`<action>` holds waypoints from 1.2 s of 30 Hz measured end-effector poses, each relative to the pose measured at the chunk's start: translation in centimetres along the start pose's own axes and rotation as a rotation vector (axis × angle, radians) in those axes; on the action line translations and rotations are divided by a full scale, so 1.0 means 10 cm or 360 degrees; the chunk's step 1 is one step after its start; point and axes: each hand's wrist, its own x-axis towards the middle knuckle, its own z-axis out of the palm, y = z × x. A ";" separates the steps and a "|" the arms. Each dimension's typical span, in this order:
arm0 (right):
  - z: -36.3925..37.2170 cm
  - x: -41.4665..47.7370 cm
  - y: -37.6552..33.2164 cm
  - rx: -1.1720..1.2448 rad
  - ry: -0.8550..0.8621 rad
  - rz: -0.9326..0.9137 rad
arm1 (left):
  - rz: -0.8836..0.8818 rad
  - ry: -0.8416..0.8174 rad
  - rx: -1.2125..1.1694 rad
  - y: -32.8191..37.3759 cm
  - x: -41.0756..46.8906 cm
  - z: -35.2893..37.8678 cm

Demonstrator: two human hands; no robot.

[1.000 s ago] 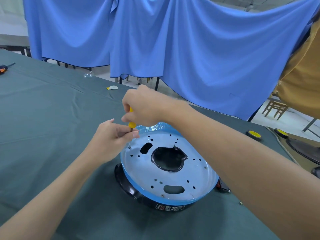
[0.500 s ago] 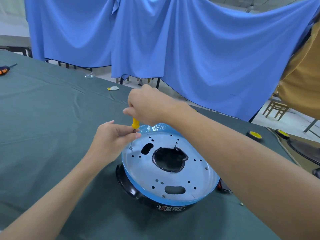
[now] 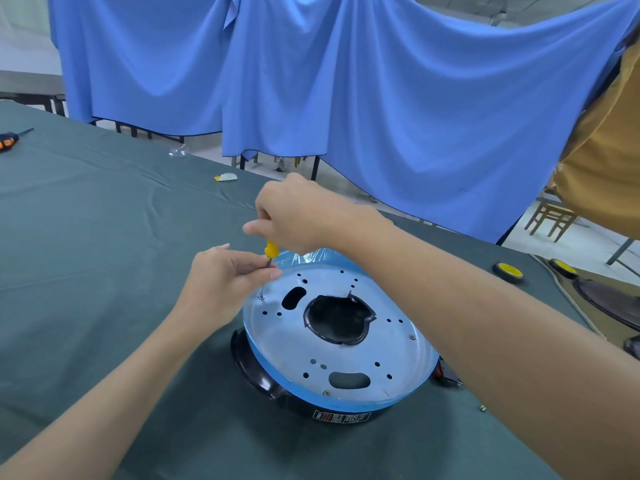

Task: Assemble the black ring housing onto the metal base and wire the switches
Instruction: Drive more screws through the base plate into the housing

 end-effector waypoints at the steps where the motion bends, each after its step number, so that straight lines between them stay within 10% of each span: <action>1: -0.01 -0.01 0.00 0.0006 -0.0022 -0.0034 | 0.0013 -0.0031 0.0009 0.00 0.00 -0.01; 19: -0.15 -0.06 -0.04 0.0015 -0.0004 -0.0210 | 0.0036 -0.0372 0.0055 0.02 0.06 -0.10; 36: -0.01 -0.01 -0.03 -0.0024 0.0020 0.0024 | 0.0078 -0.0073 0.0124 0.00 0.01 -0.05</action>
